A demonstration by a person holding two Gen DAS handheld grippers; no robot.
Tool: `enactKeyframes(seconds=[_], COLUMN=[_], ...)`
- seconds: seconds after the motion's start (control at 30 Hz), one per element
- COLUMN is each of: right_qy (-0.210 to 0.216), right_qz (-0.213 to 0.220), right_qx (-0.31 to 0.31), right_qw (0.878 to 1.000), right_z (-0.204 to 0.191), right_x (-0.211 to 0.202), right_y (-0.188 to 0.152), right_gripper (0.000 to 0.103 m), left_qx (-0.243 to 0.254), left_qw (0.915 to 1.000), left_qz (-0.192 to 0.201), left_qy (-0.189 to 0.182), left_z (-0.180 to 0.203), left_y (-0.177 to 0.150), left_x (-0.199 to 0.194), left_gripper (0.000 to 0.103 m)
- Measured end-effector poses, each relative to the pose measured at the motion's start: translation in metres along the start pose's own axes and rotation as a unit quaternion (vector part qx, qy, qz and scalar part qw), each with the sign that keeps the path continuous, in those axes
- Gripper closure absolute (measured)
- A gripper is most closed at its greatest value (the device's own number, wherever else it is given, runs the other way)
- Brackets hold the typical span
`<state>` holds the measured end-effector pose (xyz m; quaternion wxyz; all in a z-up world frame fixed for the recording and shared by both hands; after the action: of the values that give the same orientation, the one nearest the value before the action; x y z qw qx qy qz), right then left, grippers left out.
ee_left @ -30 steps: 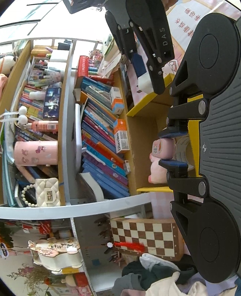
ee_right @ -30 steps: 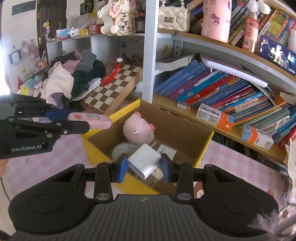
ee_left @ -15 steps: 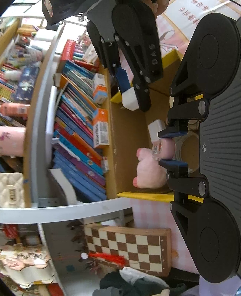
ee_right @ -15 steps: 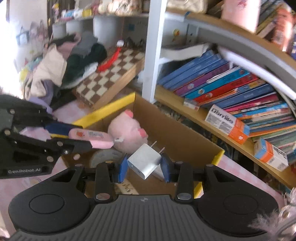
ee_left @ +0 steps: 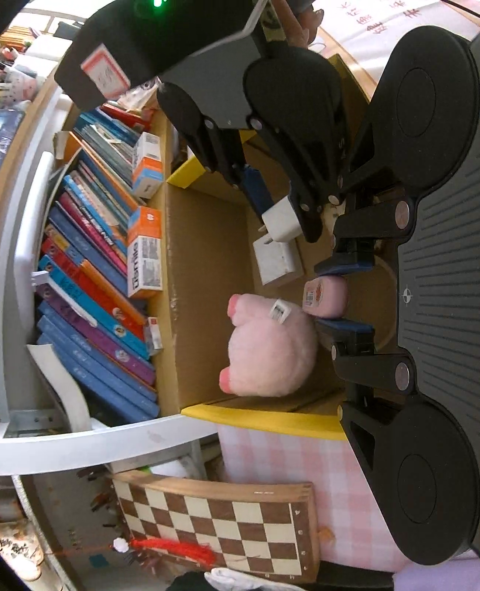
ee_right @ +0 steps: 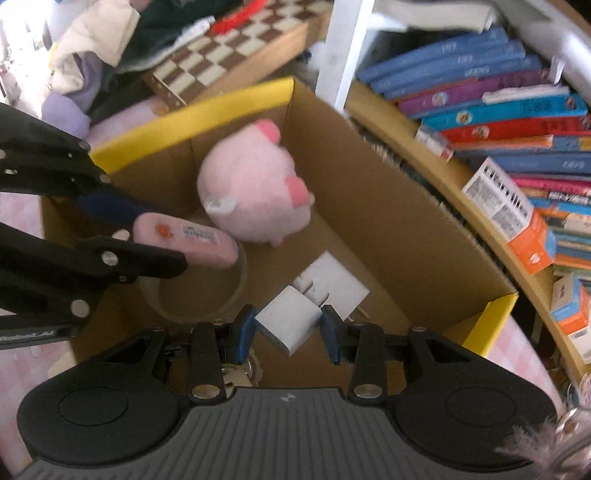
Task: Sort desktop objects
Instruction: 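Lower the charger into the box and open the right tool while the left tool lowers the pink stick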
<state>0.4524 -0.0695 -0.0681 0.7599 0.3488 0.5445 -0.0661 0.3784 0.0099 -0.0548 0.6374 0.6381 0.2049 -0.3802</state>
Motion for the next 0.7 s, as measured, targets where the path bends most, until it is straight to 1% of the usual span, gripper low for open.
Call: enactKeyframes(seconds=[0.07, 0.3, 0.5, 0.57, 0.7], right_qy=[-0.001, 0.006, 0.013, 0.015, 0.018], right_qz=[-0.008, -0.011, -0.018, -0.02, -0.02], right_qx=[0.004, 0.0, 0.01, 0.015, 0.021], right_qw=[1.0, 1.0, 1.0, 1.0, 0.999], right_z=[0.002, 0.0, 0.001, 0.002, 0.0], right_x=[0.006, 0.01, 0.016, 0.018, 0.02], right_y=[0.0, 0.003, 0.005, 0.005, 0.005], right_gripper=[0.067, 0.067, 0.067, 0.067, 0.067], left_qx=[-0.003, -0.002, -0.002, -0.013, -0.012], left_qw=[1.0, 0.9996, 0.9989, 0.9986, 0.9985], left_qz=[-0.006, -0.026, -0.047, -0.05, -0.051], left_qy=[0.001, -0.006, -0.009, -0.015, -0.016], left_z=[-0.002, -0.002, -0.003, -0.005, -0.006], left_y=[0.0, -0.006, -0.013, -0.014, -0.014], left_x=[0.005, 0.016, 0.023, 0.024, 0.025], left_gripper=[0.08, 0.08, 0.08, 0.08, 0.08])
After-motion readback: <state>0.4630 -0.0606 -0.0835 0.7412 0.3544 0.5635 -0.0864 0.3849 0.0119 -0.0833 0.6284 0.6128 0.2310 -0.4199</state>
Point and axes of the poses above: each gripper's, at about its wrist camera, not at the fingertips, and x roughly the way its jaws point, z to its right, y to its top, the point moved 6 cm from there along x, roughly the way its jaws point, and after that the axes turned 4 degrees about -y, right-handed, at the moved point
